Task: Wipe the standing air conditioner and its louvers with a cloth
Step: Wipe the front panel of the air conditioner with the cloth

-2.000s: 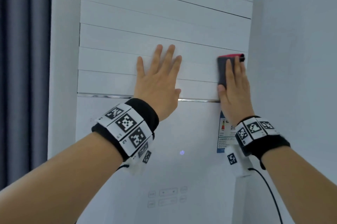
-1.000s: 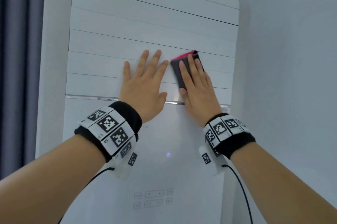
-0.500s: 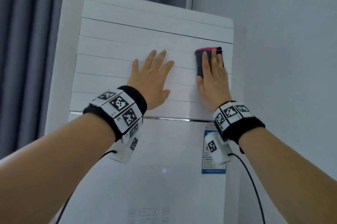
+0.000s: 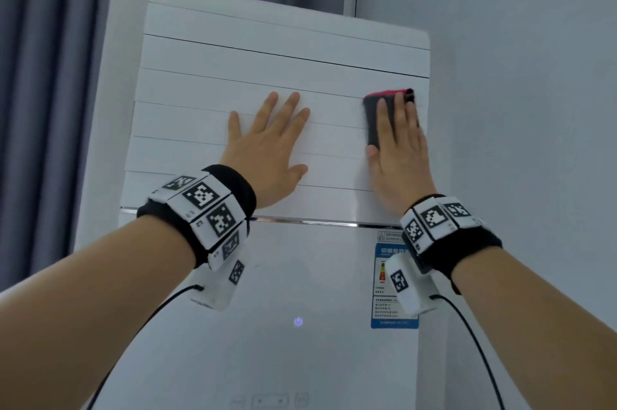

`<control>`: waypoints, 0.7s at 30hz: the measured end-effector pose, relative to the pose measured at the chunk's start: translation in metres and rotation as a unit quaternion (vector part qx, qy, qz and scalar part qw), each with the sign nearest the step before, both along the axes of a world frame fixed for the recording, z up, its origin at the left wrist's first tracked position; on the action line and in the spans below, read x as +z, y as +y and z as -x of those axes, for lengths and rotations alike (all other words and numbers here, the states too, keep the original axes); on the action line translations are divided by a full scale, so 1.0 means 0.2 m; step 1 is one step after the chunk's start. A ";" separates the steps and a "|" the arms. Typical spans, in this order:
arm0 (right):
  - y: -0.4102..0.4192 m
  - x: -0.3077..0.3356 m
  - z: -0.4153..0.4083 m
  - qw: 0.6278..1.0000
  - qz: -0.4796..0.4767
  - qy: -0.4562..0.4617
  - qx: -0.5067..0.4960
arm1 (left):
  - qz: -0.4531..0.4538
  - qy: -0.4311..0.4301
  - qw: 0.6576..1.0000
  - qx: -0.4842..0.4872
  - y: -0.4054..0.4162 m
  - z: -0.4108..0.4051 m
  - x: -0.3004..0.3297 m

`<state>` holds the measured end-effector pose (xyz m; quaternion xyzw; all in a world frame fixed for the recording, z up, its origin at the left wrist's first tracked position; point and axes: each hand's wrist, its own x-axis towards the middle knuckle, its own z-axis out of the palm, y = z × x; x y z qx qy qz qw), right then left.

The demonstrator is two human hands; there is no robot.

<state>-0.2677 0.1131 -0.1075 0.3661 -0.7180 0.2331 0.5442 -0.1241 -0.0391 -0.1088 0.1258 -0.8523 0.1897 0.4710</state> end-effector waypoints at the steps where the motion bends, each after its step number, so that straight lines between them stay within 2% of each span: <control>1: -0.04 0.00 -0.03 1.000 -0.012 0.014 0.006 | 0.003 0.005 1.000 0.000 0.00 0.01 0.00; 5: -0.21 -0.03 -0.15 0.997 -0.040 0.050 0.039 | 0.006 0.014 1.000 -0.006 0.00 0.01 -0.01; 9: -0.16 -0.03 -0.11 0.996 -0.052 0.059 0.030 | -0.002 0.001 1.000 -0.014 0.01 -0.02 0.00; 15: -0.02 -0.04 -0.03 1.000 -0.003 0.000 -0.007 | 0.020 -0.020 0.999 -0.046 -0.15 -0.22 0.04; 18: -0.13 -0.02 -0.12 1.000 0.000 0.000 0.002 | 0.032 0.008 0.999 -0.003 -0.28 -0.34 0.07; 21: -0.32 0.01 -0.26 0.999 -0.021 0.028 0.013 | -0.001 -0.001 1.000 0.000 -0.34 -0.36 0.07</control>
